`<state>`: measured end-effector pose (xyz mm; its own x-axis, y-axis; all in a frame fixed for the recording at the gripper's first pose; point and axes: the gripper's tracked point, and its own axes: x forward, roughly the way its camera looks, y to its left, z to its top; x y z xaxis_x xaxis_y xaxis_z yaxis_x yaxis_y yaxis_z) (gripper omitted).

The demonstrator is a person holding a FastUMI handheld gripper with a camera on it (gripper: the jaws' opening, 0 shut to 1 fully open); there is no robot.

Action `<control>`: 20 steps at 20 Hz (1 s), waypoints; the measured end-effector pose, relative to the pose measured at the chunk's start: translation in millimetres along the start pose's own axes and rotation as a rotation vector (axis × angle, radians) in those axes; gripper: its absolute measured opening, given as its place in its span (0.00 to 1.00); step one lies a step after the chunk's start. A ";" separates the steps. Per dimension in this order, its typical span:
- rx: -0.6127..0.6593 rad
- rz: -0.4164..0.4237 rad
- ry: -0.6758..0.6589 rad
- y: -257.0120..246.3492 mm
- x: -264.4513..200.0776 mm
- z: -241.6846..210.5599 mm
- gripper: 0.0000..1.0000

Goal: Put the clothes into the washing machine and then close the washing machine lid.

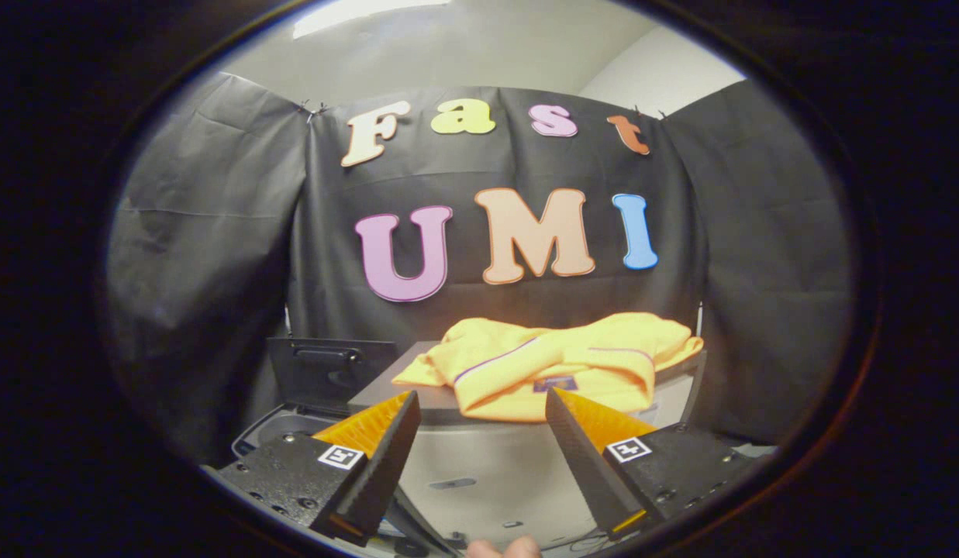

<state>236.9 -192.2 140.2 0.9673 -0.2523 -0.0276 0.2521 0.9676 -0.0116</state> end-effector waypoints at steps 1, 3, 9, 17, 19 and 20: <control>-0.017 -0.008 -0.003 -6.7 9.0 6.5 0.98; -0.059 -0.041 0.015 -25.9 28.3 13.8 0.98; -0.117 -0.064 0.144 -54.8 79.2 6.4 0.98; -0.080 0.004 0.391 -57.3 125.9 -30.5 0.97; -0.083 0.014 0.458 -58.3 131.7 -40.9 0.95; -0.052 0.023 0.467 -57.3 136.5 -40.1 0.95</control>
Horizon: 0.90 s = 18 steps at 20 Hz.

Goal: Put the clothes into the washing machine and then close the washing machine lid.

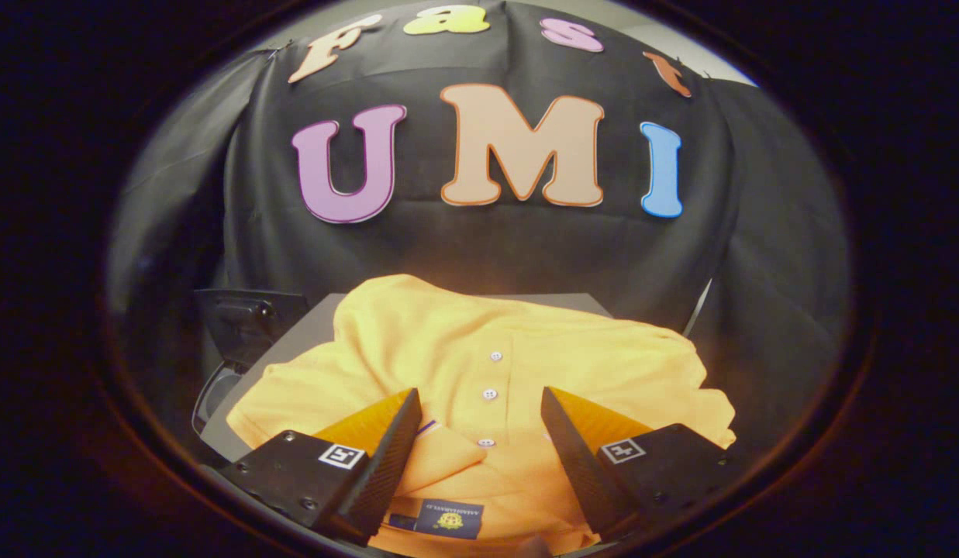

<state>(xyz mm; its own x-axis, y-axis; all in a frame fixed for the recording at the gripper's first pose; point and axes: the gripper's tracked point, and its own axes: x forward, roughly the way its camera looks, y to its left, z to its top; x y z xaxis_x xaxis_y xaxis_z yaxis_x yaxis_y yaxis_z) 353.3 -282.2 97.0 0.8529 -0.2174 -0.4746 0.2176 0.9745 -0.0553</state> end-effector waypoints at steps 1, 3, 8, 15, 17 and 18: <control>0.013 0.012 0.014 1.7 3.2 -3.2 0.96; -0.023 0.045 0.030 4.6 3.5 -2.6 0.94; -0.014 0.018 0.033 7.2 6.9 1.5 0.43; 0.134 -0.019 0.056 4.3 2.8 4.8 0.10; 0.203 -0.047 0.023 3.0 -3.3 13.7 0.07; 0.228 -0.057 0.014 4.2 -7.9 19.1 0.06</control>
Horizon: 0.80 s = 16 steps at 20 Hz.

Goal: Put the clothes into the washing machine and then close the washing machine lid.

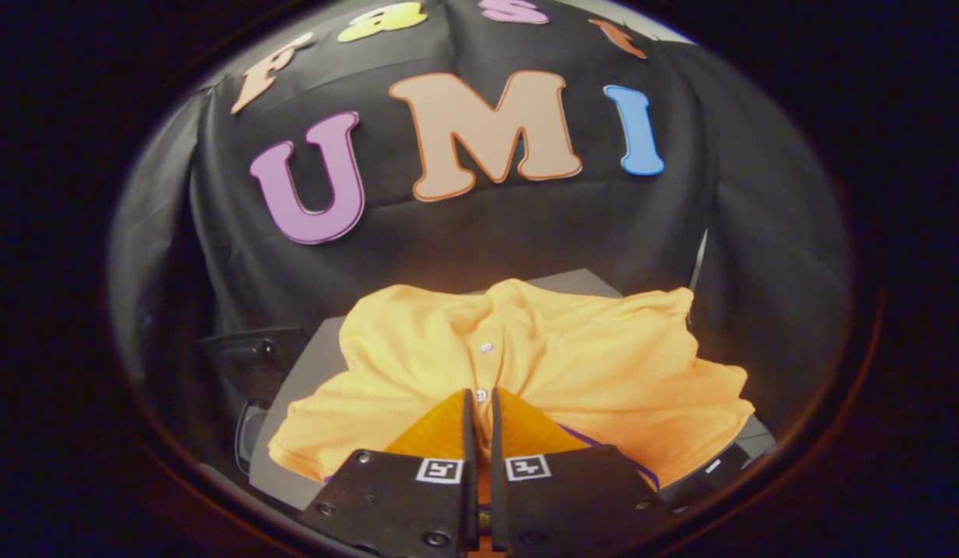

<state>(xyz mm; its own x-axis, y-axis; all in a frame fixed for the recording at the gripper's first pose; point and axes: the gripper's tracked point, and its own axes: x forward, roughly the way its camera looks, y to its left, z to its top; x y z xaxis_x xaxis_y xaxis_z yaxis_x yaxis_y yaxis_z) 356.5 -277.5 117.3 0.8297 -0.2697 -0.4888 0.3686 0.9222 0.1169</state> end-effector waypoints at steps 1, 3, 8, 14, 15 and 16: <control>0.010 -0.005 -0.018 3.1 -5.0 5.6 0.06; 0.017 -0.009 -0.053 17.6 -15.0 15.8 0.06; 0.020 0.039 -0.113 72.8 -33.4 30.9 0.06; 0.012 0.202 -0.096 177.4 -42.5 20.8 0.06; 0.016 0.239 -0.083 199.2 -44.4 15.2 0.06; 0.008 0.271 -0.070 219.0 -44.5 10.2 0.06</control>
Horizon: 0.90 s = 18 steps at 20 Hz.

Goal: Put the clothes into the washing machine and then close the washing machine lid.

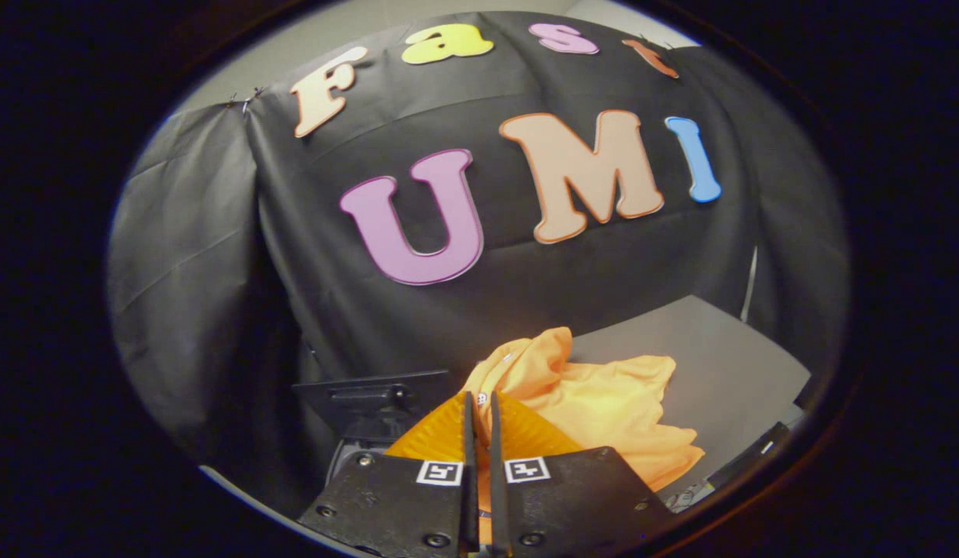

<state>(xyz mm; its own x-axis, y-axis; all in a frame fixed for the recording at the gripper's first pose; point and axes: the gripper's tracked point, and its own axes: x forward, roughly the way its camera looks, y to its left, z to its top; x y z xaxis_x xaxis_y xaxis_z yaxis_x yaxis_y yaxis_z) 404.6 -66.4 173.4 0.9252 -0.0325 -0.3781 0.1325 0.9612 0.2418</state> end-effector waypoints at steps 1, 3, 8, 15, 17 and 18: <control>-0.009 0.026 0.007 17.5 5.0 -5.1 0.06; -0.016 0.075 0.021 52.7 16.4 -16.6 0.06; -0.028 0.192 0.002 135.1 46.9 -32.9 0.05; -0.100 0.218 0.106 151.0 64.9 -96.3 0.00; -0.100 0.222 0.123 145.8 71.8 -105.4 0.00; -0.106 0.218 0.119 143.4 75.9 -105.6 0.00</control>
<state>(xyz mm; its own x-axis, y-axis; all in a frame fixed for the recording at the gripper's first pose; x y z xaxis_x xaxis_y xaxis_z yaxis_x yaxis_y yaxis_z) 456.3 97.9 84.9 0.8784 0.2051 -0.4316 -0.1092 0.9655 0.2365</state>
